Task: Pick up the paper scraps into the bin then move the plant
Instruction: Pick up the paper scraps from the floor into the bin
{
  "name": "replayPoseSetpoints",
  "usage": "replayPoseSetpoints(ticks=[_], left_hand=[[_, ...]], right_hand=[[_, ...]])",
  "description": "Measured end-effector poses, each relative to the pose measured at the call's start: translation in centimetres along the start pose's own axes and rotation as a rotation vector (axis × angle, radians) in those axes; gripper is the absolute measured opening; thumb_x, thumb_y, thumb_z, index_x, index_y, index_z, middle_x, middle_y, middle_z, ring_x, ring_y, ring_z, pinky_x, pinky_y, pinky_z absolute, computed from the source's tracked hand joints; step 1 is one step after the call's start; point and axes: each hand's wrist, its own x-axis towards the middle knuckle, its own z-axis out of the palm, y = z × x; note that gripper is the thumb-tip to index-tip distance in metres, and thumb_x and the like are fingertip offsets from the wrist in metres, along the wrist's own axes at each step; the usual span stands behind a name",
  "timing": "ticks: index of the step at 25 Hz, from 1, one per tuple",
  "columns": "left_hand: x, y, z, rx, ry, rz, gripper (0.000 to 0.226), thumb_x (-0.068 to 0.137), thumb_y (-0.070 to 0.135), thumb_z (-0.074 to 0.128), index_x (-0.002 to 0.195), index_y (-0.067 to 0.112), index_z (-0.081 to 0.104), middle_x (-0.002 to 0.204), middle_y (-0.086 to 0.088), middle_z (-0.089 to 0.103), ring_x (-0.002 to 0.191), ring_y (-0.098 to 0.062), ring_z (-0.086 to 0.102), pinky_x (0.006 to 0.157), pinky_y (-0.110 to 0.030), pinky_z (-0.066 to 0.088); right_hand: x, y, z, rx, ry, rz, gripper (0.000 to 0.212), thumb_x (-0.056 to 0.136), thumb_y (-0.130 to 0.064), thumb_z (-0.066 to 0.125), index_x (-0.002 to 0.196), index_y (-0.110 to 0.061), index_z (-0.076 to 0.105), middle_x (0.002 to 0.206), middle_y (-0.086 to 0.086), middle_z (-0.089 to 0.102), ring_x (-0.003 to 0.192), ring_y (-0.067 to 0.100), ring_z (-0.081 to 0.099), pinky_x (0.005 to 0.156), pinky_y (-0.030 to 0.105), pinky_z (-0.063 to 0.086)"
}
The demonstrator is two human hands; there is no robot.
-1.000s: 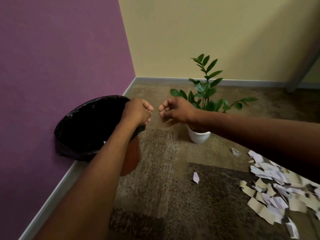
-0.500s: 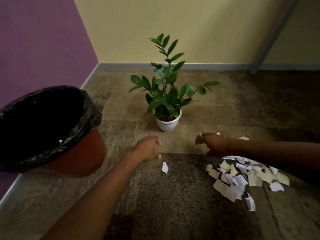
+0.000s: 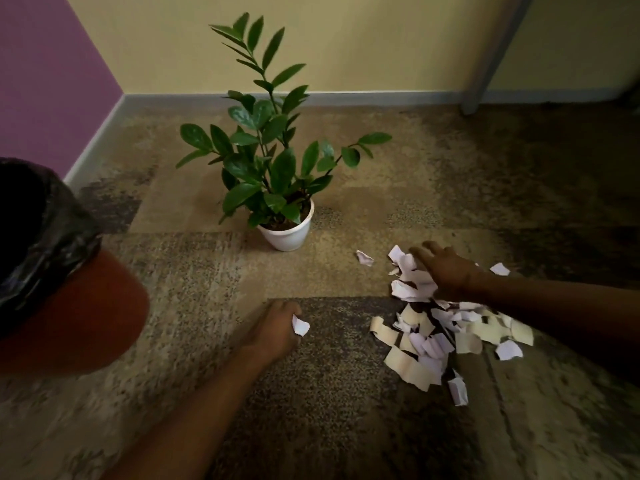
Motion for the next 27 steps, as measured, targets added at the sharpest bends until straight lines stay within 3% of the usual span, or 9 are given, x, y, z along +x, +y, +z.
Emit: replayPoseSetpoints(ticks=[2,4,7,11,14,19,21,23,27], left_hand=[[1.3,0.7,0.5,-0.021,0.028,0.007,0.033,0.073,0.021,0.075,0.102,0.016,0.061,0.103,-0.004,0.050,0.093,-0.026,0.058,0.073,-0.028,0.040],[2.5,1.5,1.1,-0.080,0.056,0.019,0.030,0.070,0.018,0.077,0.096,0.015,0.062,0.098,-0.005,0.052,0.085,-0.028,0.060,0.074,-0.034,0.047],[4.1,3.0,2.1,-0.132,0.100,0.036,0.029,0.069,0.013,0.076,0.095,0.014,0.063,0.099,-0.006,0.051,0.086,-0.029,0.060,0.075,-0.034,0.048],[6.1,5.7,3.0,-0.090,0.105,0.022,0.067,0.071,0.020,0.080,0.131,0.023,0.050,0.128,-0.004,0.041,0.107,-0.026,0.057,0.089,-0.033,0.047],[7.5,7.9,3.3,-0.047,0.070,0.025,0.093,0.074,0.024,0.082,0.148,0.025,0.026,0.149,-0.005,0.021,0.124,-0.030,0.050,0.097,-0.039,0.047],[9.0,10.7,3.5,0.007,0.005,0.058,0.111,0.072,0.024,0.084,0.154,0.026,0.008,0.161,-0.008,0.000,0.140,-0.036,0.035,0.101,-0.043,0.044],[9.3,11.1,3.5,0.016,-0.041,0.126,0.116,0.070,0.025,0.084,0.156,0.028,0.005,0.160,-0.010,0.005,0.139,-0.035,0.035,0.100,-0.043,0.044],[9.2,10.9,3.5,-0.024,-0.051,0.193,0.117,0.069,0.025,0.084,0.156,0.030,0.007,0.151,-0.009,0.022,0.128,-0.033,0.046,0.092,-0.037,0.046],[8.1,10.6,3.7,-0.130,-0.015,0.184,0.086,0.074,0.026,0.079,0.147,0.018,0.035,0.129,-0.013,0.046,0.113,-0.033,0.054,0.088,-0.036,0.047]], right_hand=[[0.6,1.8,0.5,-0.037,-0.040,0.082,0.119,0.063,-0.026,0.084,0.152,-0.020,0.006,0.158,0.018,0.013,0.140,0.040,0.027,0.109,0.046,0.034],[1.0,3.4,1.0,0.027,-0.109,0.207,0.131,0.056,-0.034,0.089,0.152,-0.021,0.002,0.158,0.022,0.010,0.143,0.042,0.020,0.112,0.048,0.029],[1.3,4.6,1.8,0.087,-0.188,0.260,0.130,0.053,-0.045,0.088,0.151,-0.024,0.005,0.155,0.020,0.018,0.140,0.044,0.026,0.111,0.052,0.034],[1.8,3.3,2.5,0.130,-0.180,0.155,0.127,0.047,-0.046,0.087,0.146,-0.032,0.009,0.138,0.013,0.044,0.125,0.038,0.042,0.099,0.048,0.046],[2.7,1.4,2.7,0.169,-0.113,0.109,0.121,0.049,-0.041,0.087,0.144,-0.035,0.012,0.134,0.013,0.041,0.120,0.037,0.044,0.094,0.047,0.049],[4.5,-3.3,1.9,0.233,-0.057,-0.022,0.113,0.053,-0.033,0.089,0.145,-0.029,0.024,0.133,0.016,0.036,0.113,0.038,0.048,0.093,0.043,0.049],[4.9,-5.1,1.7,0.256,-0.041,-0.056,0.103,0.056,-0.030,0.087,0.142,-0.024,0.032,0.131,0.015,0.039,0.111,0.037,0.050,0.093,0.041,0.050],[5.0,-6.5,1.8,0.301,-0.008,-0.089,0.091,0.059,-0.029,0.085,0.137,-0.018,0.040,0.124,0.017,0.043,0.105,0.036,0.054,0.089,0.039,0.050],[4.4,-8.1,2.0,0.356,0.067,-0.113,0.059,0.071,-0.032,0.077,0.118,-0.006,0.052,0.107,0.017,0.057,0.102,0.031,0.052,0.077,0.030,0.042]])
